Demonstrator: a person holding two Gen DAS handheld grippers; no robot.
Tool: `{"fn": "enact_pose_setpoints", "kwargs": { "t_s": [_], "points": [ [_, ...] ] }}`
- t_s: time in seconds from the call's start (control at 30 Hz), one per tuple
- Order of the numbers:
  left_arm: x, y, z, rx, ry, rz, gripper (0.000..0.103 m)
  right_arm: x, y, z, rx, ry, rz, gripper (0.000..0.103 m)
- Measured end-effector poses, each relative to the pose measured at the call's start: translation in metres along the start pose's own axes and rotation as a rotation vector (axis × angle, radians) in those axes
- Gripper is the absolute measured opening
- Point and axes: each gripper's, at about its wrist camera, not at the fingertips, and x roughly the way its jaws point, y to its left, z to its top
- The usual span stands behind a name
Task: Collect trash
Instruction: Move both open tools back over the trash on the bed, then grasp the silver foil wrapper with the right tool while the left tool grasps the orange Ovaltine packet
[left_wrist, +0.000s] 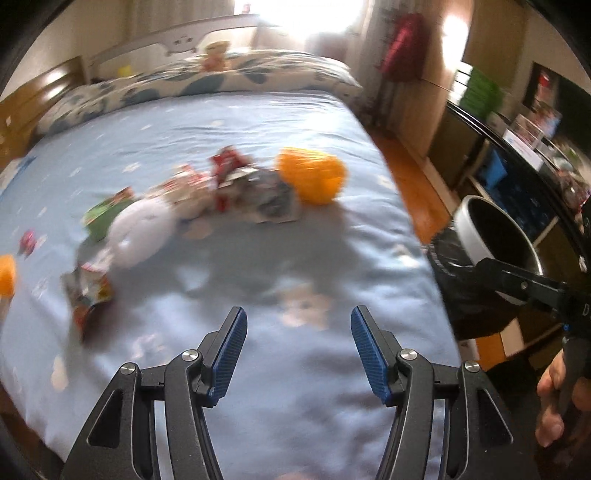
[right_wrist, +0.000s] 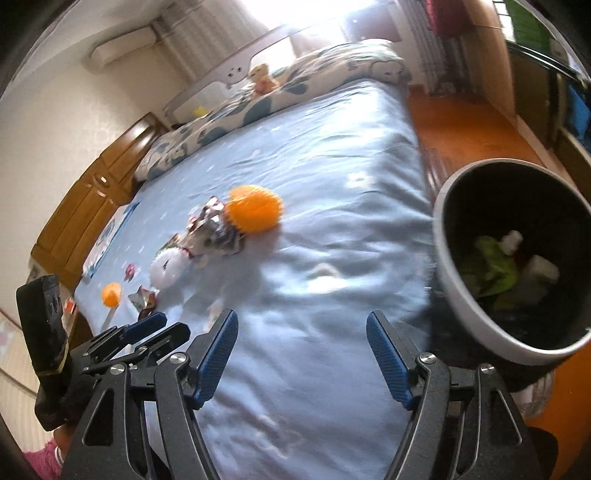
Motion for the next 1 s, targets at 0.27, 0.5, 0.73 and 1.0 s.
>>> {"fn": "enact_pose_setpoints", "kwargs": {
  "t_s": [0.27,0.5,0.73,1.0],
  "points": [
    [-0.022,0.057,-0.016,-0.121,-0.010,0.083,0.058,0.029,0.043,0.000,-0.073,0.025,0.037,0.074],
    [-0.028,0.092,-0.020,-0.214,-0.015,0.145,0.058,0.061,0.071,0.006,-0.112,0.037,0.056,0.073],
    [-0.022,0.132,-0.015,-0.282,-0.018,0.229,0.067,0.100,0.084,0.021,-0.137,0.049,0.053,0.072],
    [0.013,0.162,0.002,-0.323,0.023,0.206,0.078,0.148,0.086,0.045,-0.093,0.066,0.043,0.070]
  ]
}}
